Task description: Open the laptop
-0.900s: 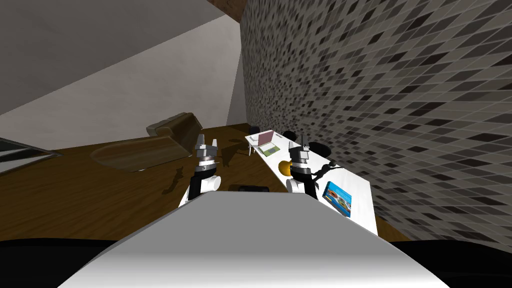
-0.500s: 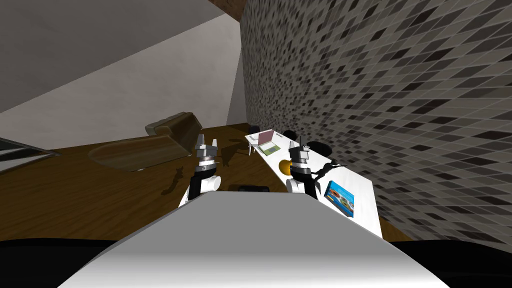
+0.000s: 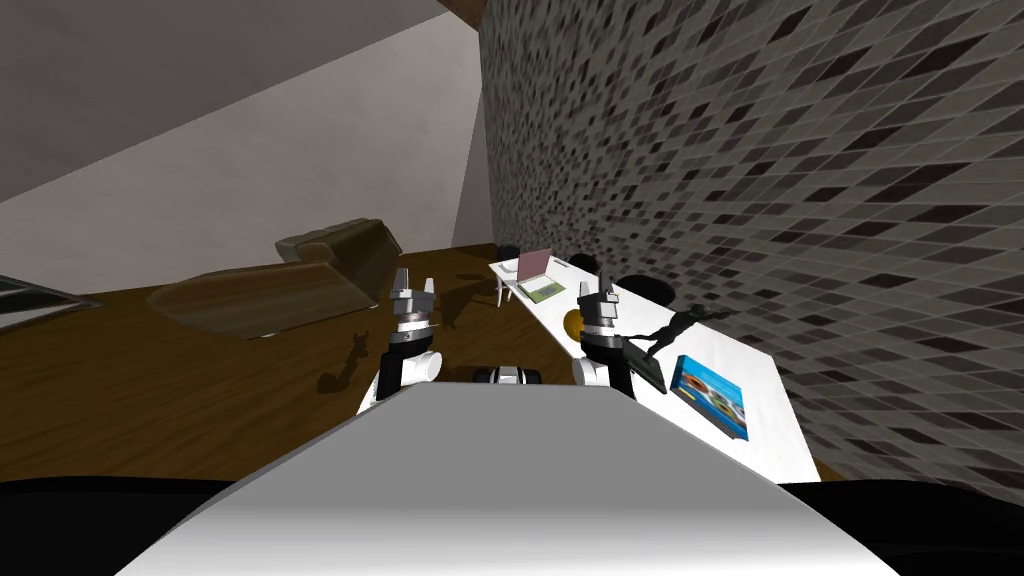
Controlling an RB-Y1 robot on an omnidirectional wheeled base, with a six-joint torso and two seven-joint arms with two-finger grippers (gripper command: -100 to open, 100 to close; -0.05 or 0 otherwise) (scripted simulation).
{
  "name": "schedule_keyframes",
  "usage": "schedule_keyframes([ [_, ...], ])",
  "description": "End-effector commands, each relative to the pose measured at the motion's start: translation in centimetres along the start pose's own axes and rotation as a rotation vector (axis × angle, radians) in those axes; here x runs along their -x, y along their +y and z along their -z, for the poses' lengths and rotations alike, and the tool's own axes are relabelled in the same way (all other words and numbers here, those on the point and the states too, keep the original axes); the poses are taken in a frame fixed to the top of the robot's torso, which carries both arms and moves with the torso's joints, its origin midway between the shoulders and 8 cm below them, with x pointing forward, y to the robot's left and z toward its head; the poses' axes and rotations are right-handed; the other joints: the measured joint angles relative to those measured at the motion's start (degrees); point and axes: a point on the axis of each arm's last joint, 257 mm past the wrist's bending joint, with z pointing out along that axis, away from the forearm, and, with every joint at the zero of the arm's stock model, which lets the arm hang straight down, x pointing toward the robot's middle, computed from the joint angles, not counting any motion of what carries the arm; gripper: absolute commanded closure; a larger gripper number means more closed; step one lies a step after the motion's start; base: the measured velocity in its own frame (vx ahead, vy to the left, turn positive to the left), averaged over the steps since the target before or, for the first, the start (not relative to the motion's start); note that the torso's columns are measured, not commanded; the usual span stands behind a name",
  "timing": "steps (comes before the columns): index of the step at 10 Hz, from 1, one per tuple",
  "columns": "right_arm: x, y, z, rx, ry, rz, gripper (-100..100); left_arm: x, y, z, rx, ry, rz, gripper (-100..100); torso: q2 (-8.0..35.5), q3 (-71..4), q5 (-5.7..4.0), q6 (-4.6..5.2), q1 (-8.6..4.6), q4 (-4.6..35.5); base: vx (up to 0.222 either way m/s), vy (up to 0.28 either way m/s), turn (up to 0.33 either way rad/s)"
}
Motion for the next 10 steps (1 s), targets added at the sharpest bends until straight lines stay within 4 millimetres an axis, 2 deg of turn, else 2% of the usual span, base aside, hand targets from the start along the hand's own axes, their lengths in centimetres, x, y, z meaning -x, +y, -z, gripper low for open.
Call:
schedule_keyframes([
  [1, -0.2, -0.7, 0.3, -0.025, 0.04, 0.052, -100, 0.0, 0.0, 0.0, 0.0, 0.0, 0.0, 0, 4.23, -8.46, 0.0, 0.0, 0.0, 4.23, 0.05, 0.035, -0.043],
  [3, 0.0, -1.7, 0.6, -0.058, 0.072, 0.116, -100, 0.0, 0.0, 0.0, 0.001, 0.0, 0.0, 0, 6.5, -13.65, 0.05, 0.0, 0.18, 6.62, 0.097, 0.081, -0.058],
  [7, 1.2, -4.2, 1.6, -0.146, 0.13, 0.291, -100, 0.0, 0.0, 0.0, 0.001, 0.0, 0.0, 0, 6.85, -13.87, 0.02, 0.01, 0.09, 6.9, 0.147, 0.131, -0.082],
  [10, 2.9, -6.3, 2.6, -0.223, 0.167, 0.452, -100, 0.0, 0.0, 0.0, 0.001, 0.0, 0.0, 0, 6.85, -13.86, -0.01, 0.0, -0.03, 6.9, 0.177, 0.154, -0.093],
])
